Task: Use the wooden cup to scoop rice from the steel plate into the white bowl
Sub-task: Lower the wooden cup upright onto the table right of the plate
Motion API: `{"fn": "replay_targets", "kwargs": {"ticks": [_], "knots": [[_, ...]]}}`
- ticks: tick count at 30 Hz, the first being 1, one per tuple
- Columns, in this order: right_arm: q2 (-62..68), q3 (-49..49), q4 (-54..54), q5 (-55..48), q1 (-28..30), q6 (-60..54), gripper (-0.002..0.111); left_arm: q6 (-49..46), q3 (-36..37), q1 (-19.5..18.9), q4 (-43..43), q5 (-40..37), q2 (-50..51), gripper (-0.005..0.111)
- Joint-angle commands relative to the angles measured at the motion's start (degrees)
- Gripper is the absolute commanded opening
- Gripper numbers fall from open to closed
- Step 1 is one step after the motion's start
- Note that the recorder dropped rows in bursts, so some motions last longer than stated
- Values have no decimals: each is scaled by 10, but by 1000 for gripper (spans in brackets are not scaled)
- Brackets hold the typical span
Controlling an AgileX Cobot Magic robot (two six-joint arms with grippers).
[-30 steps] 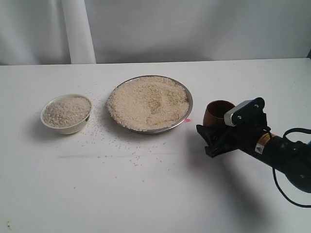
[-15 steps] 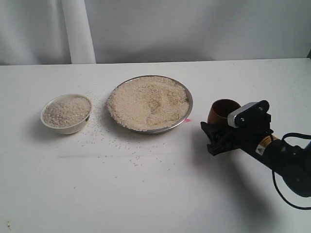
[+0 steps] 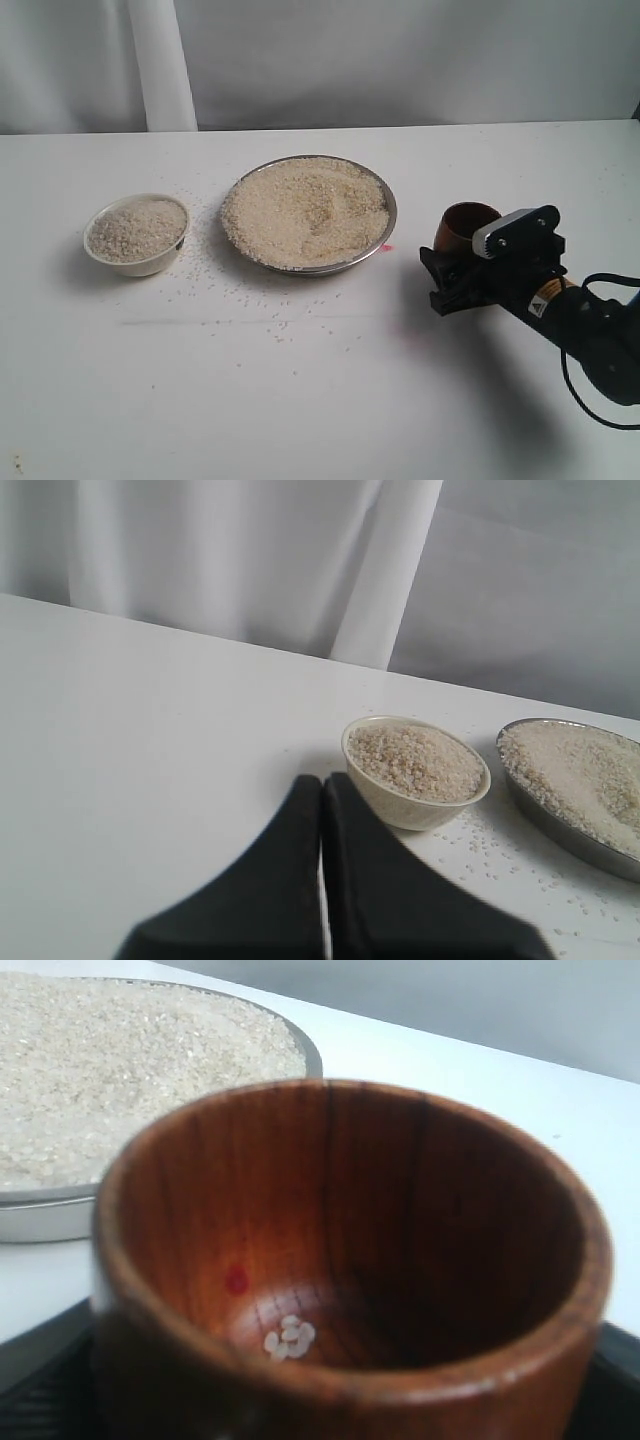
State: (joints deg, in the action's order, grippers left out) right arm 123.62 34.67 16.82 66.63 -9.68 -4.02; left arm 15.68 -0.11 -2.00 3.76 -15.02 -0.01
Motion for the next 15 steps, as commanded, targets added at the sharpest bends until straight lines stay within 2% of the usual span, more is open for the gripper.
{"fn": "replay_targets", "kwargs": {"ticks": [1,10,15], "knots": [[-1,2,-1,-7,4,3,62,1,1,3,-3,2,0,0],[-1,2,-3,-11,-17,3,84,1,1,3,-3,2,0,0],[-1,2,-14,-11,-17,3,86,1,1,3,-3,2,0,0]]}}
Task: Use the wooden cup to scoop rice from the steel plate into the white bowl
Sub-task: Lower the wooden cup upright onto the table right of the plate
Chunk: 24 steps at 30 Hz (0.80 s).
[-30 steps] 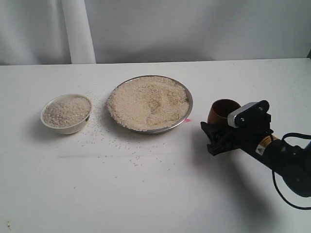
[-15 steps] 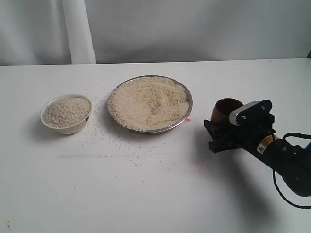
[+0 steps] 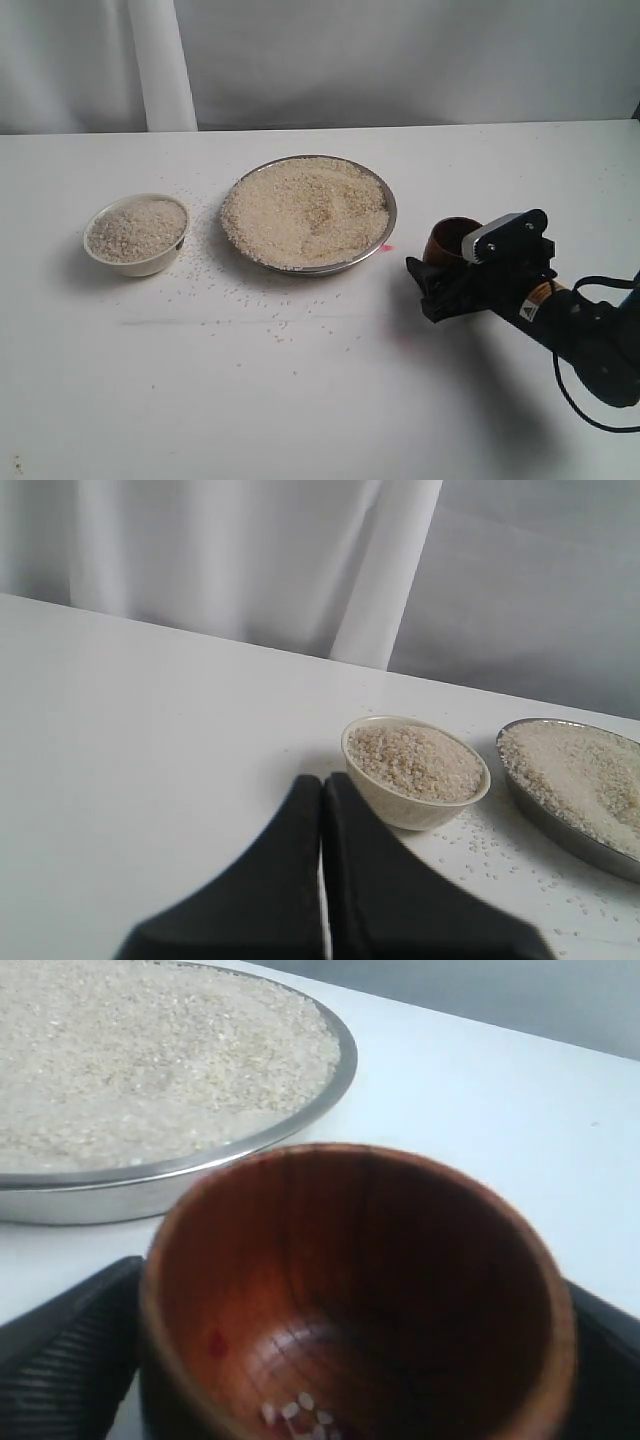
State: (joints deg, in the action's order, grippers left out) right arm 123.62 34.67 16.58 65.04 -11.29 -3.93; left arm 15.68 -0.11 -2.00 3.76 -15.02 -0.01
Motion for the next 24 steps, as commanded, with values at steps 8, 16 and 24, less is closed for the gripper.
{"fn": "replay_targets", "kwargs": {"ticks": [8,16,24], "knots": [[-1,0,-37,20,-1,-2,86,1,1,3,-3,2,0,0],[-21,-30,-38,49,-1,-36,86,1,1,3,-3,2,0,0],[-84,-73,-39,49,-1,-37,86,1,1,3,-3,2,0,0]]}}
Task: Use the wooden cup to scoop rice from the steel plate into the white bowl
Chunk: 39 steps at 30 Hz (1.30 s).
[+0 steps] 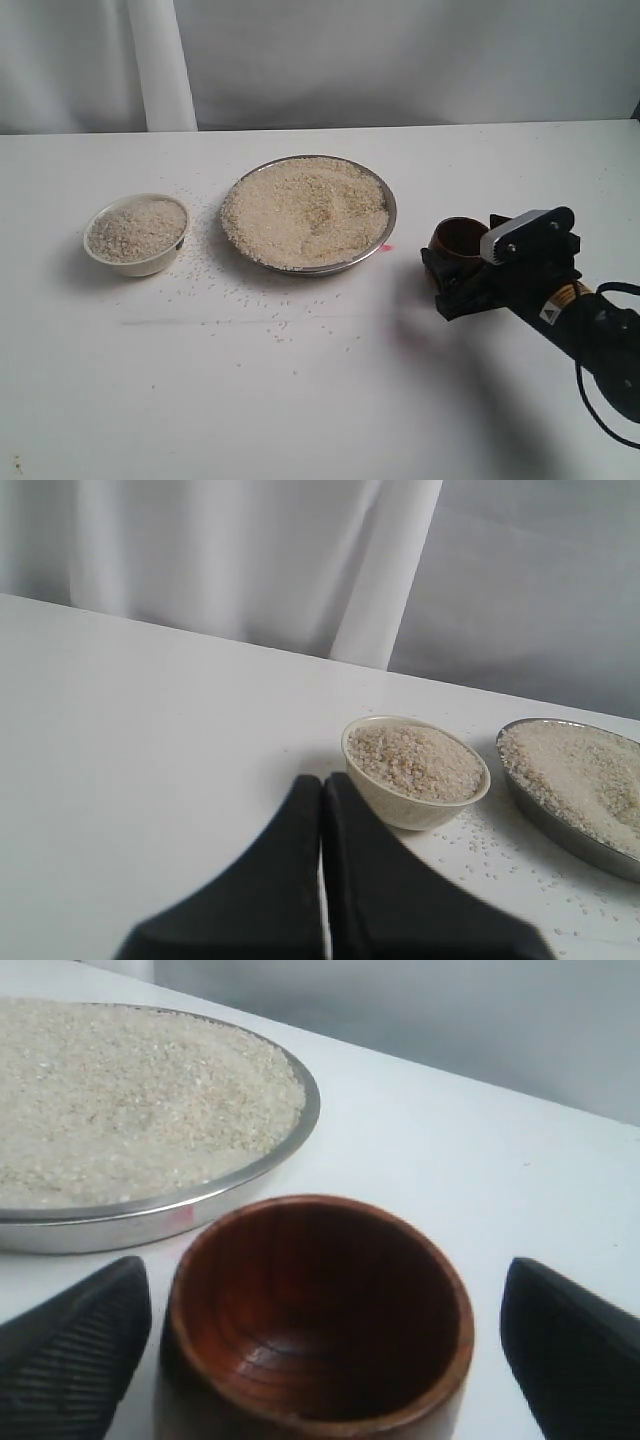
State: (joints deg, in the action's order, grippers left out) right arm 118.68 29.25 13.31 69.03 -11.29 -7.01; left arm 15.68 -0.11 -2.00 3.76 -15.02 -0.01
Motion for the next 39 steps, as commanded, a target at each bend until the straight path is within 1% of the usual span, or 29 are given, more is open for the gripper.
{"fn": "replay_targets", "kwargs": {"ticks": [1,9,13,17,18,19,21,24,27,31,34,36,37,39], "knots": [[-48,-23,-6,9,-1,-6,86,1,1,3,-3,2,0,0],[-162,-52,-4,9,-1,5,86,1,1,3,-3,2,0,0],[-230,-72,-2,9,-1,54,86,1,1,3,-3,2,0,0],[-307,-95,22,9,-1,88,81,1,1,3,-3,2,0,0],[-326,-100,30,9,-1,89,78,1,1,3,-3,2,0,0],[-350,-103,43,-13,-1,90,74,1,1,3,-3,2,0,0],[-399,-104,72,-69,-1,103,67,1,1,3,-3,2,0,0],[-473,-104,115,-154,-1,159,53,1,1,3,-3,2,0,0],[-541,-104,139,-200,-1,234,41,1,1,3,-3,2,0,0],[-631,-104,176,-251,-1,298,27,1,1,3,-3,2,0,0],[-705,-104,217,-283,-1,352,14,1,1,3,-3,2,0,0],[-748,-104,247,-293,-1,398,2,1,1,3,-3,2,0,0],[-765,-104,256,-296,-1,416,0,1,1,3,-3,2,0,0],[-803,-104,278,-299,-1,445,0,1,1,3,-3,2,0,0]]}}
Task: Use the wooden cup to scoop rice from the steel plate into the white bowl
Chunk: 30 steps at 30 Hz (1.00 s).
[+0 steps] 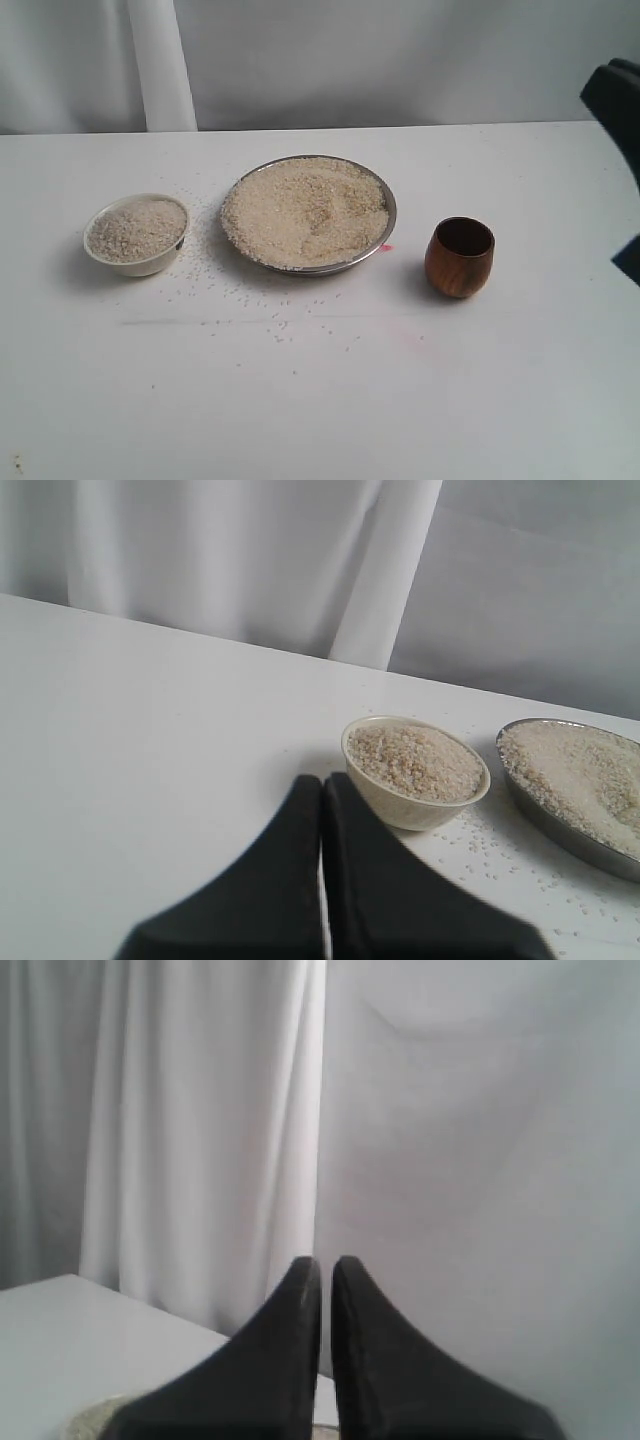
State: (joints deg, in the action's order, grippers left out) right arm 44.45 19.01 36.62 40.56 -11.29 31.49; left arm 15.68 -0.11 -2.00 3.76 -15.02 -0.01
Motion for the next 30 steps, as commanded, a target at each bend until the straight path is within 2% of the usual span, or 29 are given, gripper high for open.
{"fn": "replay_targets", "kwargs": {"ticks": [1,5,11,21,27,30], "knots": [[-75,-2,56,-15,-1,67,0,1,1,3,-3,2,0,0],[-138,-2,60,-17,-1,71,0,1,1,3,-3,2,0,0],[-205,-2,-33,-17,-1,77,0,1,1,3,-3,2,0,0],[-222,-2,-43,-24,-1,78,0,1,1,3,-3,2,0,0],[-222,-2,-33,-30,-1,-26,0,1,1,3,-3,2,0,0],[-222,-2,-27,-100,-1,-86,0,1,1,3,-3,2,0,0]]}}
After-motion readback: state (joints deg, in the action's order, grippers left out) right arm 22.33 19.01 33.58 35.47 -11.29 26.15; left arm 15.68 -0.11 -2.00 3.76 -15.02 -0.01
